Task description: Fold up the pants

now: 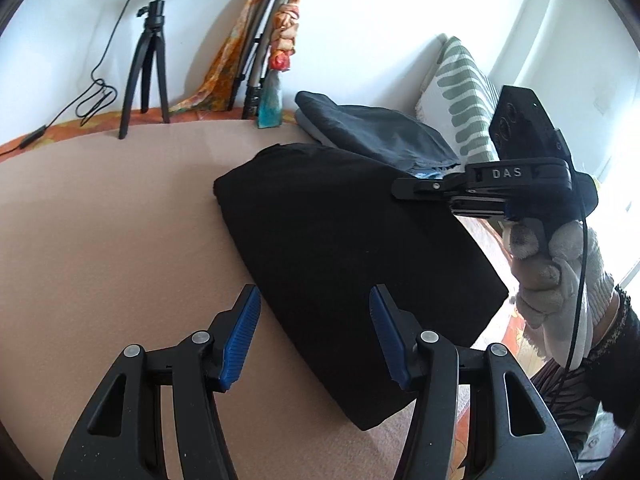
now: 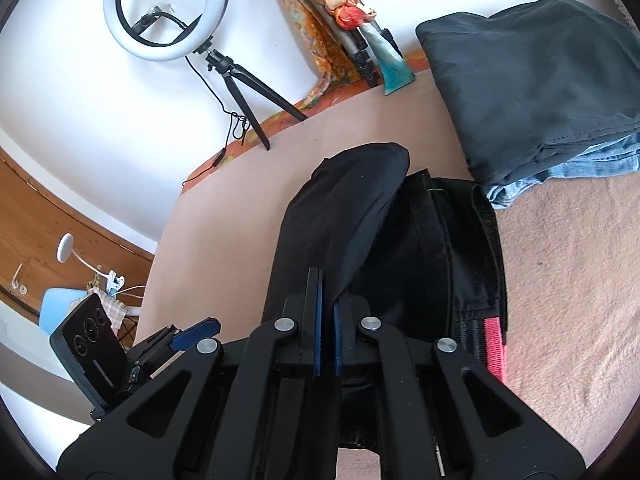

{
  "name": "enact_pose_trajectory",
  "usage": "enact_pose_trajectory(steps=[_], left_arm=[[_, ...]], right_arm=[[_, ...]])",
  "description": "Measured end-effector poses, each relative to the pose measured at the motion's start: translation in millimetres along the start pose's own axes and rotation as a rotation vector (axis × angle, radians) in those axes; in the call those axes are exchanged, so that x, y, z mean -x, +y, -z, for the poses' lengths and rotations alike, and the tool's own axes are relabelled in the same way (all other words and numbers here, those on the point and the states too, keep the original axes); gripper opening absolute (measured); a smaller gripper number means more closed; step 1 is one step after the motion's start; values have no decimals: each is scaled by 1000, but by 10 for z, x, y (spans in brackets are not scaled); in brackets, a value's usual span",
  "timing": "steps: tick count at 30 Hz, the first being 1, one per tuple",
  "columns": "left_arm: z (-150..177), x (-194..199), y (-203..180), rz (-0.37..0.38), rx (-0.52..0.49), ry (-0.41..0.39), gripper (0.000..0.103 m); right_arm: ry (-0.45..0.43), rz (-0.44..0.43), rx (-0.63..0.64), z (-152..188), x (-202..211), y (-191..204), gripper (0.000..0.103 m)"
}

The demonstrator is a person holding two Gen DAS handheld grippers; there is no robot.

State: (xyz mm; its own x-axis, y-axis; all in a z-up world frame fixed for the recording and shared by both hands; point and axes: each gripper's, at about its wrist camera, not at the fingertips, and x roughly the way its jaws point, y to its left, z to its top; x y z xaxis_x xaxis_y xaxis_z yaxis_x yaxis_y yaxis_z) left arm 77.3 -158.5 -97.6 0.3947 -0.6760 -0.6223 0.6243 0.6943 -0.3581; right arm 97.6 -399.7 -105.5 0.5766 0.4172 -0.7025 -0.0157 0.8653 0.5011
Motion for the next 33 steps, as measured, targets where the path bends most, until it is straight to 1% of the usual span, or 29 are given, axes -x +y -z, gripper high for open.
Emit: enact_pose_trajectory(steps=[7, 14, 17, 20, 22, 23, 24, 25, 26, 27, 28, 29, 30, 31, 32, 33], left_arm=[[85, -215, -337, 42, -108, 72, 56], [195, -356, -512, 76, -169, 144, 56], [227, -402, -534, 84, -165, 165, 56], [265, -442, -548, 86, -158, 169, 56], [252, -445, -557, 84, -156, 173, 56], [234, -439, -554, 85, -147, 180, 59], [223, -426, -546, 89, -136, 185, 59], [214, -404, -534, 92, -120, 189, 59], [194, -379, -511, 99, -100, 191, 59], [168, -342, -480, 107, -74, 189, 59], [147, -306, -449, 107, -53, 183, 59], [127, -281, -425, 105, -38, 175, 60], [97, -243, -382, 101, -15, 166, 61], [76, -225, -337, 101, 7, 161, 62], [42, -203, -272, 101, 41, 156, 63], [20, -196, -216, 95, 73, 151, 63]], right_arm=[[6, 31, -14, -42, 3, -308, 5], [55, 46, -47, 47, -100, -570, 5], [77, 57, -61, 99, -159, -671, 5], [89, 77, -78, 125, -227, -761, 5], [88, 111, -42, 121, -230, -706, 5], [87, 139, -4, 120, -230, -643, 5], [86, 153, 14, 121, -230, -608, 5], [85, 157, 21, 117, -221, -589, 5], [83, 141, 15, 113, -196, -586, 6], [79, 120, 3, 106, -157, -588, 10], [77, 115, 0, 93, -125, -590, 15], [69, 116, 8, 92, -81, -583, 18], [56, 121, 23, 92, -28, -571, 24], [46, 124, 33, 97, 13, -562, 38], [34, 120, 40, 99, 58, -573, 47], [22, 116, 43, 107, 90, -596, 63]])
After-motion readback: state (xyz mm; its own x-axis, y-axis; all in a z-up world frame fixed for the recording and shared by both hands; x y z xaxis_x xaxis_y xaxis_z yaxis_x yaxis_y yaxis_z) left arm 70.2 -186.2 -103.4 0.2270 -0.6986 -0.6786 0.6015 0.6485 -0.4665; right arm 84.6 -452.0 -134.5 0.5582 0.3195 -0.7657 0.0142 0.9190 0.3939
